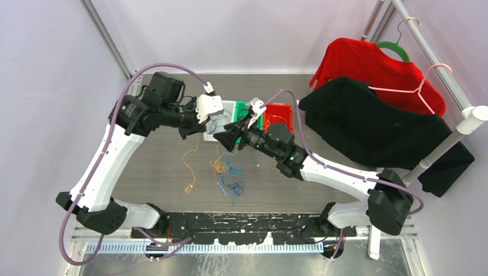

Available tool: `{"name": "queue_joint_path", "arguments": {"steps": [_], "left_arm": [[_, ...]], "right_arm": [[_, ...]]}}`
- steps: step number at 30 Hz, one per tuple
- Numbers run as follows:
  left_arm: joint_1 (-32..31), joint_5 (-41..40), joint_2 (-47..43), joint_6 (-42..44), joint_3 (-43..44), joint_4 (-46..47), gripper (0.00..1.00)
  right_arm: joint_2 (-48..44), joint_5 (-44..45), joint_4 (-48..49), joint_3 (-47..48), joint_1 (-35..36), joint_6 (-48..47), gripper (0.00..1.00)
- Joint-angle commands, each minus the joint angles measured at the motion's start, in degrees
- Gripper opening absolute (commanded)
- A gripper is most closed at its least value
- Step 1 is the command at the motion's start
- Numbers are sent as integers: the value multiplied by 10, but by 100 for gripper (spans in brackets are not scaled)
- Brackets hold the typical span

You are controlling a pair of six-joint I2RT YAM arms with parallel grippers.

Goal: Untangle the cables
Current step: Untie the cable.

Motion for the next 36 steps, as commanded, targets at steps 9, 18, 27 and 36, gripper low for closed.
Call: {"name": "queue_joint_path", "arguments": {"steps": [9, 18, 27, 36], "left_arm": [[-34, 8, 0, -31, 78, -25, 0], [-43, 52, 23, -33, 153, -76, 0], [-43, 53, 49, -26, 262, -108, 0], [-42, -46, 17, -9, 288, 17, 0]], "right_arm": [[72, 12, 78, 19, 7, 25, 50], [153, 46, 140, 32, 6, 39, 45], [173, 75, 165, -24, 10, 67, 41], [173, 93, 164, -93, 26, 122, 39]]}}
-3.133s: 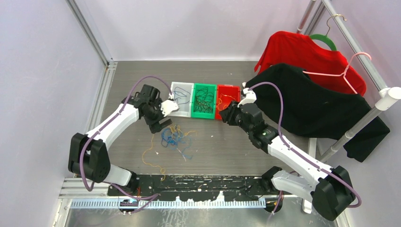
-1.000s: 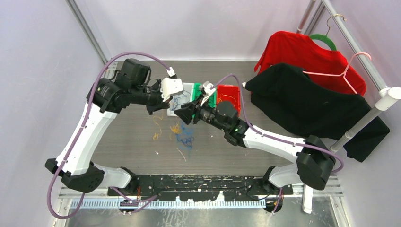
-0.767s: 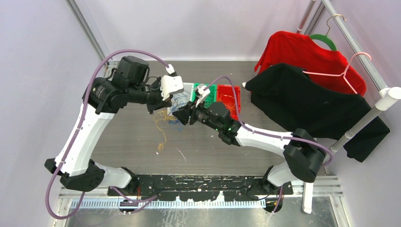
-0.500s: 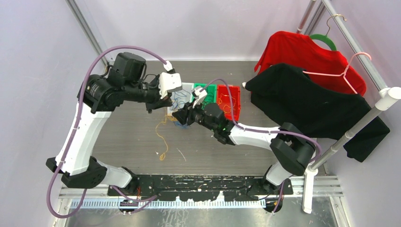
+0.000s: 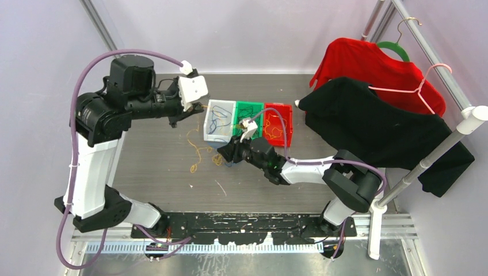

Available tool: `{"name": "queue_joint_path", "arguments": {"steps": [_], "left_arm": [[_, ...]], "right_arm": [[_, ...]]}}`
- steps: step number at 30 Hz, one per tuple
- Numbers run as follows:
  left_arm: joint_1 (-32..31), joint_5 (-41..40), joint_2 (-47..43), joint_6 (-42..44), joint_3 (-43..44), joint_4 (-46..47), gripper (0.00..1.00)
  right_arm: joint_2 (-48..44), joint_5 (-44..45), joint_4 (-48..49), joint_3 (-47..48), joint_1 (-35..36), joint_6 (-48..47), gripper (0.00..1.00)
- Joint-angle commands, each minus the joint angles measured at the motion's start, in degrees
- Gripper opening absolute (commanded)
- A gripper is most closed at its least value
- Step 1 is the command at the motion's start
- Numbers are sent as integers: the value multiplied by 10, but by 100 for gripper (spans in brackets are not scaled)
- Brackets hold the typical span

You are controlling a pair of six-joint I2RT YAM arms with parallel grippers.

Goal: Untangle the cables
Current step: Untie the cable.

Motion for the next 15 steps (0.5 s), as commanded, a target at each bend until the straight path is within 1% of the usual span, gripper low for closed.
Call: {"name": "queue_joint_path", "arguments": {"steps": [1, 4, 6, 8, 10, 15], "left_arm": [[-3, -69, -45, 15, -17, 140, 0], [-3, -98, -83, 28, -79, 255, 0], [-3, -107, -111, 34, -103, 300, 0], [-3, -107, -106, 36, -94, 289, 0], [-3, -103, -103, 33, -96, 270, 0], [-4, -95, -127, 30, -172, 277, 0]], "right_arm": [[-1, 20, 32, -18, 15, 40, 39], [3, 21, 26, -28, 29, 52, 39], [-4, 21, 24, -36, 34, 57, 39], [-29, 24, 12, -42, 35, 57, 40], [-70, 36, -20, -42, 35, 44, 42], [-214, 71, -150, -4, 24, -41, 51]]}}
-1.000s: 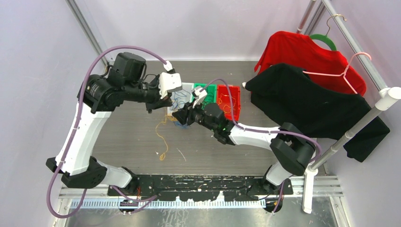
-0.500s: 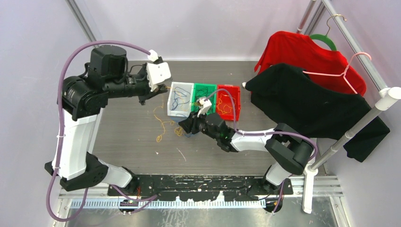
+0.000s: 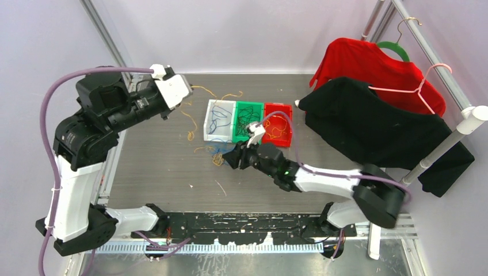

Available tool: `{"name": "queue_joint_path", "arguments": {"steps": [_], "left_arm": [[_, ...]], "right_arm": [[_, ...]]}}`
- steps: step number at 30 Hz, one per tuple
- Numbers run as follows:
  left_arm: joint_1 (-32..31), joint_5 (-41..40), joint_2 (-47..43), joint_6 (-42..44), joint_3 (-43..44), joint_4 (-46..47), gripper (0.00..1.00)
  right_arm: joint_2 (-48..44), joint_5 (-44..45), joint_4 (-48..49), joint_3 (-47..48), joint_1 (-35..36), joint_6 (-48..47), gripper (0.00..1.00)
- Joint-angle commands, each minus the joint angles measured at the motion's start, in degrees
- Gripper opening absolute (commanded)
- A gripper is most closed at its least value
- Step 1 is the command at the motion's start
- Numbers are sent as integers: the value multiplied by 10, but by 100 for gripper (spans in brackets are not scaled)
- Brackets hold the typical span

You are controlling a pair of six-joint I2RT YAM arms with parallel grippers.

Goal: Untangle the cables
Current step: Untie the cable.

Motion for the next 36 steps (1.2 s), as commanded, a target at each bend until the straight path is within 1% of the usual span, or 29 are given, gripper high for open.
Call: {"name": "queue_joint_path", "arguments": {"steps": [1, 5, 8, 11, 14, 17, 20, 22, 30, 36], "left_arm": [[-3, -3, -10, 4, -56, 30, 0], [-4, -5, -19, 44, -103, 14, 0], [-4, -8, -25, 84, -137, 5, 0], [-4, 14, -24, 119, -147, -30, 0], [-4, 56, -24, 134, -152, -60, 0], [-5, 70, -21, 112, -157, -63, 0], [-5, 83, -15, 98, -148, -75, 0], [-5, 95, -14, 95, -142, -80, 0], [-5, 120, 4, 57, -99, -88, 0], [-5, 137, 15, 13, -78, -75, 0]], "right_arm": [[-145, 47, -81, 54, -7, -91, 53], [-242, 55, -183, 98, -7, -181, 64], [-287, 1, -241, 138, -8, -231, 70], [-286, -76, -309, 191, -8, -259, 77], [-257, -130, -338, 239, -10, -271, 80], [-216, -169, -320, 265, -11, -264, 81], [-185, -192, -259, 259, -11, -247, 82], [-166, -188, -219, 255, -12, -241, 82], [-86, -174, -142, 277, -11, -230, 82], [-32, -164, -45, 272, -11, -187, 79]]}}
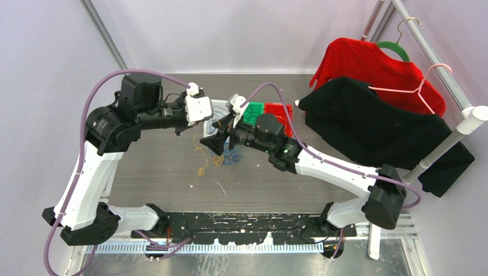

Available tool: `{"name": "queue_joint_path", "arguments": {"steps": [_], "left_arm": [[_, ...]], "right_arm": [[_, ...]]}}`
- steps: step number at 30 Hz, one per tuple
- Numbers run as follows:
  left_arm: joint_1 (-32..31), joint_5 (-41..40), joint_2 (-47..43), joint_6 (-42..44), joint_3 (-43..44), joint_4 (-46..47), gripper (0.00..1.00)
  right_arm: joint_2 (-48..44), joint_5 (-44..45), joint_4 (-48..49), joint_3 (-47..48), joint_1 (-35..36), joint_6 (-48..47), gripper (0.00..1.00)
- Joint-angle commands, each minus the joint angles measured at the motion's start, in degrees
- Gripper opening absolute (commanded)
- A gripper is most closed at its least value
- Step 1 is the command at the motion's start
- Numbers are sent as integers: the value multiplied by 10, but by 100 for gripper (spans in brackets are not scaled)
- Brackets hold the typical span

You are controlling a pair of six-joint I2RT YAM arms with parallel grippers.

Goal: Untangle the cables
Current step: Untie the cable, then place the cable in the bin.

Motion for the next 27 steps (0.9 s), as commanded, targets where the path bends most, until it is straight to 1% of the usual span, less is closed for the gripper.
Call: {"name": "queue_joint_path", "arguments": {"steps": [1, 5, 10, 11, 13, 16, 17, 18, 19, 20, 23, 24, 25, 27], "left_arm": [[-2, 30, 4, -50, 30, 21, 0], [-2, 32, 4, -79, 31, 38, 0], [-2, 23, 6, -117, 30, 61, 0], [-2, 21, 6, -123, 30, 64, 0], [-2, 20, 5, -129, 29, 68, 0], [-2, 2, 3, -130, 24, 73, 0], [-2, -9, 1, -126, 22, 74, 3], [-1, -20, 1, -123, 19, 76, 12], [-2, -35, -1, -120, 16, 77, 35], [-2, -50, -1, -118, 13, 77, 51], [-2, -129, 1, -119, 1, 81, 84], [-2, -154, 5, -119, 1, 76, 92], [-2, -180, 11, -119, 4, 69, 97], [-1, -218, 30, -121, 17, 48, 100]], "right_arm": [[26, 4, 142, 17, -1, 48, 79], [52, 28, 225, 2, -1, 96, 71], [67, 79, 285, -13, -1, 123, 53], [68, 83, 287, -14, -1, 122, 48], [66, 85, 283, -13, -1, 118, 32], [51, 95, 260, -22, -7, 107, 13], [43, 100, 243, -25, -11, 109, 9], [34, 103, 223, -26, -19, 115, 5], [25, 103, 196, -27, -30, 121, 3], [14, 101, 167, -28, -42, 125, 1], [-18, 102, 59, -35, -88, 124, 1], [-31, 101, 43, -43, -107, 121, 1], [-43, 95, 19, -54, -125, 116, 1], [-77, 100, -9, -78, -158, 99, 1]]}}
